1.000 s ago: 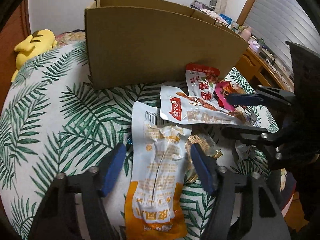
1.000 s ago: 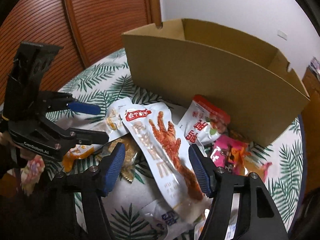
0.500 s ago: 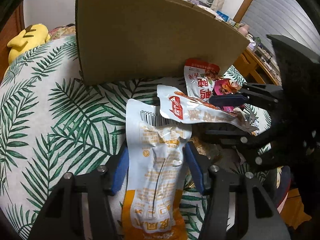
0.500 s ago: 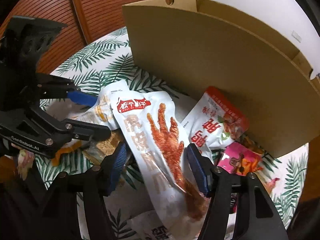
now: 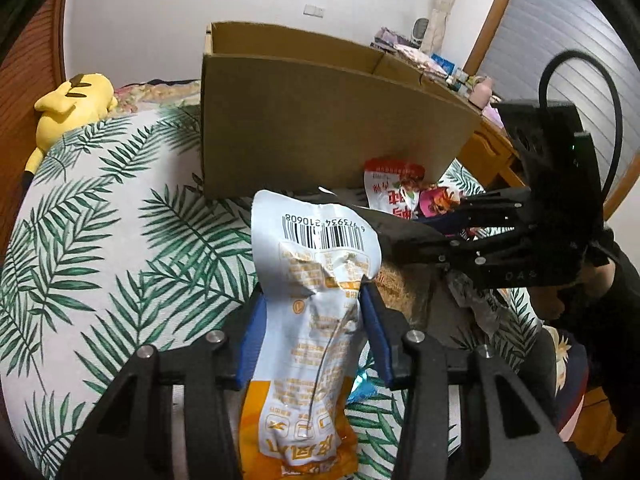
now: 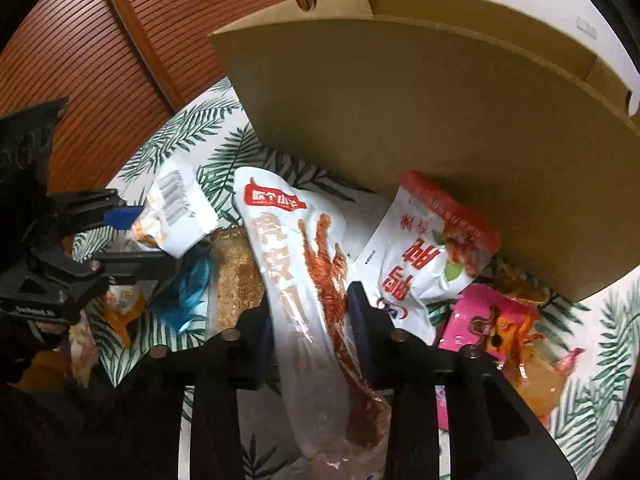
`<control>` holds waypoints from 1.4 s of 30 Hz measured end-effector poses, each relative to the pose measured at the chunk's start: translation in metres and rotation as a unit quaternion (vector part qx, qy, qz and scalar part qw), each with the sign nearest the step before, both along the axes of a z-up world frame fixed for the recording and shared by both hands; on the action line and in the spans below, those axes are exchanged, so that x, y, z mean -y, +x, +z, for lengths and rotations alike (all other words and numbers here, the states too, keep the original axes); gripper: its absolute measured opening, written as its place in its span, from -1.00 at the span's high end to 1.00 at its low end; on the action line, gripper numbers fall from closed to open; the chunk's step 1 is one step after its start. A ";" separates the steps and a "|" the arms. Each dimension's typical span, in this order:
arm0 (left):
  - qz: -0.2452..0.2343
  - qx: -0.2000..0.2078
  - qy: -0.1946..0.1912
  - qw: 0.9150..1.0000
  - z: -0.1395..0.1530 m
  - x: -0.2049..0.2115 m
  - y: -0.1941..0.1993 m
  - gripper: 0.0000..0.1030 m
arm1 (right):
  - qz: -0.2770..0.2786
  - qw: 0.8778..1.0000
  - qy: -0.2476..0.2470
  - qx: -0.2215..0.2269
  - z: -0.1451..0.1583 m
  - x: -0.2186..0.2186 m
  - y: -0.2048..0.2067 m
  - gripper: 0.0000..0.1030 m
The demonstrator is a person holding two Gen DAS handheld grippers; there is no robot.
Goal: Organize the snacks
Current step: 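Lift the orange-white packet with left gripper while right lifts white spicy-strip packet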
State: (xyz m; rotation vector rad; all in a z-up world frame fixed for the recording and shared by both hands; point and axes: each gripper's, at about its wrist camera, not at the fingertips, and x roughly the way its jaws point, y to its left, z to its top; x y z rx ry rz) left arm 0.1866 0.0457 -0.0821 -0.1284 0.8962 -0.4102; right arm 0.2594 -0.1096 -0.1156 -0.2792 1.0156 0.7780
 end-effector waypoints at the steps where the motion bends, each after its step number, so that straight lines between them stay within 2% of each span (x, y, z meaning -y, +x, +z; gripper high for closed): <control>1: 0.002 0.004 -0.002 1.000 0.002 -0.003 -0.001 0.15 | -0.002 1.000 -0.002 0.006 0.002 0.001 -0.003 0.42; 3: 0.005 0.012 -0.005 1.000 0.006 -0.004 -0.002 0.15 | -0.006 1.000 -0.005 0.016 0.004 0.000 -0.007 0.47; 5: 0.010 0.022 -0.009 1.000 0.012 -0.006 -0.002 0.15 | -0.014 1.000 0.000 0.028 0.008 0.001 -0.012 0.62; 7: 0.012 0.032 -0.011 0.999 0.016 -0.006 -0.001 0.15 | -0.024 0.999 0.009 0.040 0.013 0.006 -0.017 0.65; 16: 0.017 0.075 -0.021 0.997 0.040 -0.007 -0.006 0.15 | -0.050 0.994 0.046 0.084 0.040 0.024 -0.038 0.66; 27: 0.016 0.137 -0.036 0.990 0.095 0.001 0.006 0.15 | -0.058 0.985 0.079 0.140 0.088 0.033 -0.057 0.66; 35: 0.005 0.191 -0.033 0.981 0.145 0.011 0.032 0.15 | -0.059 0.977 0.088 0.185 0.132 0.040 -0.042 0.66; 42: -0.003 0.212 -0.027 0.977 0.174 0.017 0.066 0.14 | -0.067 0.970 0.083 0.220 0.163 0.040 -0.016 0.66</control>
